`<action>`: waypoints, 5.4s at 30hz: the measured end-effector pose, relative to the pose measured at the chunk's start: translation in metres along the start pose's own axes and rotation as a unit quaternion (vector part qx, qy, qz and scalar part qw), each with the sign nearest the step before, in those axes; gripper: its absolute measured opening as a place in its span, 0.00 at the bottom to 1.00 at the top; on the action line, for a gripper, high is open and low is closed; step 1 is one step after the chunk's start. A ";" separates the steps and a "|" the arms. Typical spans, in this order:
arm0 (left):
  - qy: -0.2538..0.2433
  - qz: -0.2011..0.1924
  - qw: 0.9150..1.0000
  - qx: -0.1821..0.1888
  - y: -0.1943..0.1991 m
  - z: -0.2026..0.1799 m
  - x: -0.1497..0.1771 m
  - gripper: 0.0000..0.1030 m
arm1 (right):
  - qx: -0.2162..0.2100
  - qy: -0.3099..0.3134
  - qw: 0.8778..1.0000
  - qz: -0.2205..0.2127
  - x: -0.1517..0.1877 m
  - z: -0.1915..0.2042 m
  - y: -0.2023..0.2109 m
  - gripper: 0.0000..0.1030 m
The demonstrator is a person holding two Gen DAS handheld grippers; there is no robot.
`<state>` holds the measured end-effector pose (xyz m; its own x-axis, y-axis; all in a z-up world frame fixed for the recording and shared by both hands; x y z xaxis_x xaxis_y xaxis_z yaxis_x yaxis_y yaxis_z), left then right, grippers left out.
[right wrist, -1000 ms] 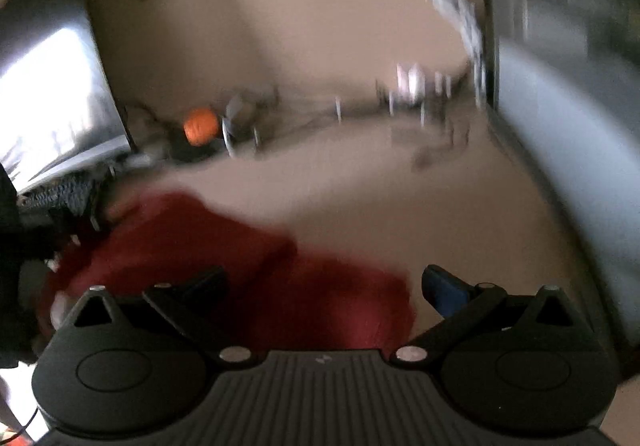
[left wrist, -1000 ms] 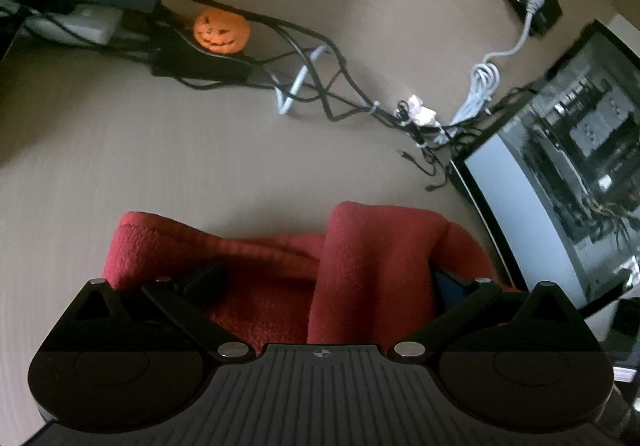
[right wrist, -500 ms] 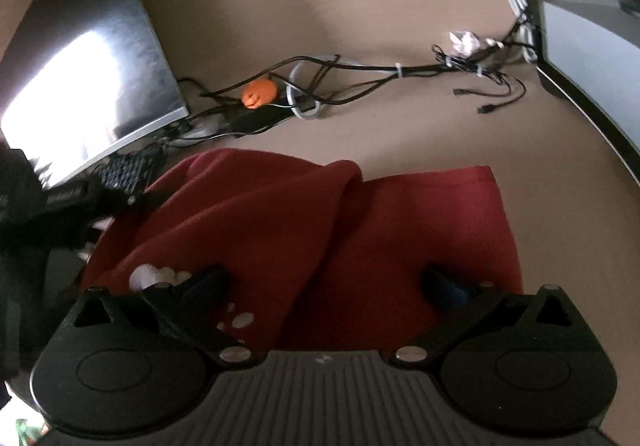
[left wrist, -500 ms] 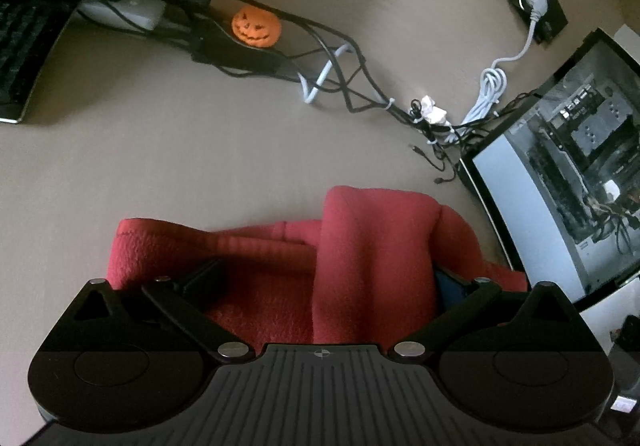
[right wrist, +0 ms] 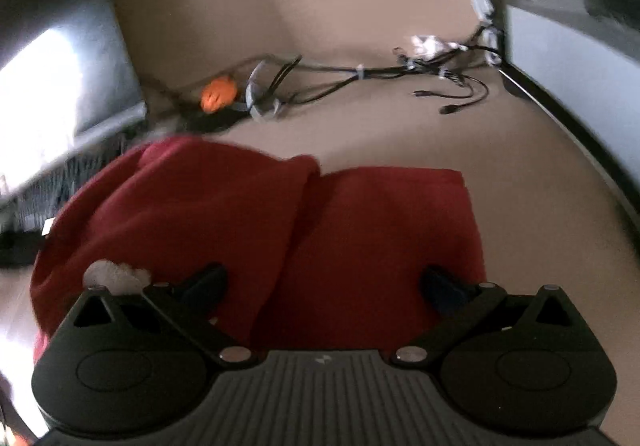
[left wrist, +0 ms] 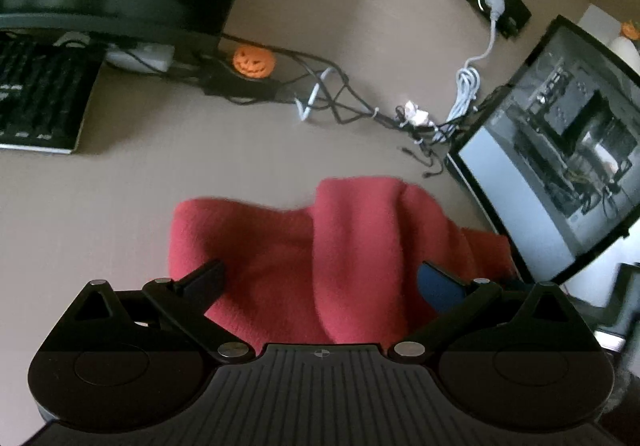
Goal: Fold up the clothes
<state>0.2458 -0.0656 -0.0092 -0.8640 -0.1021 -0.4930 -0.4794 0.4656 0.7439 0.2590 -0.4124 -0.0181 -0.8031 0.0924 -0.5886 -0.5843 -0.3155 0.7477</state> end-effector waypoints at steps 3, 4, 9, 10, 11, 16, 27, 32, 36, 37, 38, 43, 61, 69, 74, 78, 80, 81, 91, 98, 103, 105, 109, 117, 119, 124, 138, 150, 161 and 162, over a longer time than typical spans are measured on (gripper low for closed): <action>0.004 0.000 1.000 0.004 0.004 0.003 0.011 1.00 | 0.009 -0.007 1.000 -0.009 0.006 0.003 0.001 1.00; 0.003 0.000 1.000 0.005 0.006 0.004 0.014 1.00 | 0.017 -0.002 1.000 -0.011 0.007 0.006 0.003 1.00; -0.015 -0.005 1.000 0.004 0.020 0.013 0.026 1.00 | 0.049 0.018 0.998 -0.021 0.011 0.014 0.042 1.00; -0.017 -0.007 1.000 0.003 0.024 0.016 0.026 1.00 | 0.048 0.012 0.999 -0.020 0.012 0.011 0.051 1.00; -0.017 -0.009 1.000 0.002 0.027 0.020 0.027 1.00 | 0.044 0.005 0.999 -0.011 0.014 0.008 0.058 1.00; -0.001 0.013 1.000 -0.015 0.014 0.042 0.024 1.00 | 0.040 -0.022 0.998 0.034 0.016 -0.011 0.069 1.00; 0.052 0.086 0.994 0.051 -0.037 0.046 0.023 1.00 | -0.099 -0.052 0.979 0.170 -0.036 -0.068 -0.011 1.00; 0.044 0.102 0.992 0.066 -0.048 0.042 0.018 1.00 | -0.141 0.000 0.970 0.198 -0.040 -0.057 -0.031 1.00; 0.055 0.110 0.989 0.080 -0.055 0.041 0.011 1.00 | -0.181 -0.007 0.961 0.209 -0.046 -0.057 -0.040 1.00; 0.056 0.110 0.989 0.078 -0.056 0.040 0.010 1.00 | -0.200 -0.024 0.957 0.210 -0.047 -0.061 -0.042 1.00; 0.056 0.110 0.990 0.075 -0.057 0.039 0.009 1.00 | -0.219 -0.040 0.952 0.211 -0.047 -0.065 -0.044 1.00; 0.051 0.111 0.991 0.053 -0.062 0.030 0.005 1.00 | -0.296 -0.117 0.925 0.206 -0.045 -0.090 -0.053 1.00; 0.055 0.099 0.993 0.027 -0.062 0.023 0.008 1.00 | -0.333 -0.237 0.892 0.194 -0.041 -0.116 -0.060 1.00; 0.141 0.077 0.983 0.083 -0.053 0.047 0.010 1.00 | -0.270 -0.102 0.934 0.211 -0.049 -0.080 -0.056 1.00; 0.136 0.089 0.984 0.069 -0.059 0.041 0.003 1.00 | -0.274 -0.070 0.933 0.222 -0.052 -0.072 -0.060 1.00; 0.129 0.093 0.984 0.074 -0.060 0.038 0.001 1.00 | -0.287 -0.078 0.929 0.222 -0.049 -0.065 -0.063 1.00; 0.130 0.091 0.983 0.090 -0.058 0.041 0.003 1.00 | -0.301 -0.088 0.925 0.213 -0.045 -0.060 -0.061 1.00; 0.129 0.089 0.983 0.098 -0.055 0.042 0.003 1.00 | -0.314 -0.095 0.921 0.209 -0.044 -0.056 -0.061 1.00; 0.111 0.010 0.983 0.146 0.017 0.104 -0.003 1.00 | -0.377 -0.048 0.906 0.183 -0.044 0.083 -0.082 1.00; 0.104 -0.051 0.989 0.094 0.119 0.209 -0.011 1.00 | -0.385 0.005 0.911 0.149 -0.064 0.245 -0.133 1.00; 0.129 -0.054 0.990 -0.028 0.185 0.298 -0.014 1.00 | -0.291 0.038 0.942 0.161 -0.052 0.293 -0.148 1.00; 0.126 -0.062 0.989 -0.052 0.210 0.315 -0.009 1.00 | -0.232 0.060 0.959 0.149 -0.041 0.296 -0.141 1.00; 0.093 -0.108 0.989 -0.043 0.251 0.318 -0.007 1.00 | -0.125 0.071 0.988 0.056 -0.039 0.300 -0.120 1.00; -0.043 -0.137 0.989 0.036 0.230 0.249 -0.043 1.00 | 0.114 0.097 0.987 0.060 -0.055 0.312 -0.180 1.00; -0.044 -0.094 0.994 0.027 0.194 0.245 -0.042 1.00 | 0.131 0.106 0.983 0.072 -0.049 0.307 -0.189 1.00; -0.053 -0.037 0.997 -0.029 0.139 0.244 -0.023 1.00 | 0.121 0.079 0.989 0.036 -0.050 0.303 -0.155 1.00; 0.064 -0.118 0.988 -0.072 0.163 0.301 -0.035 1.00 | -0.035 0.116 0.991 0.061 0.052 0.375 -0.125 1.00; 0.047 -0.102 0.993 -0.031 0.125 0.298 -0.057 1.00 | 0.049 0.170 0.981 0.076 0.073 0.362 -0.126 1.00; 0.045 -0.195 0.974 -0.108 0.218 0.181 0.060 1.00 | -0.007 0.119 0.993 0.021 0.103 0.309 -0.015 1.00; 0.054 -0.204 0.972 -0.106 0.223 0.169 0.076 1.00 | -0.003 0.112 0.994 0.006 0.110 0.303 -0.009 1.00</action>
<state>0.0989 0.1790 0.0429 -0.6009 -0.3375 -0.7246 -0.7964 0.1756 0.5787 0.1404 -0.1134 0.0040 -0.7641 -0.1236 -0.6331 -0.5729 -0.3211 0.7542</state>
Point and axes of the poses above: each gripper's, at about its wrist camera, not at the fingertips, and y roughly against the way its jaws point, z to its left, x to its underside, the point moved 1 cm from there along -y, roughly the way its jaws point, and after that the axes turned 11 degrees about z, right-handed, at the moved point
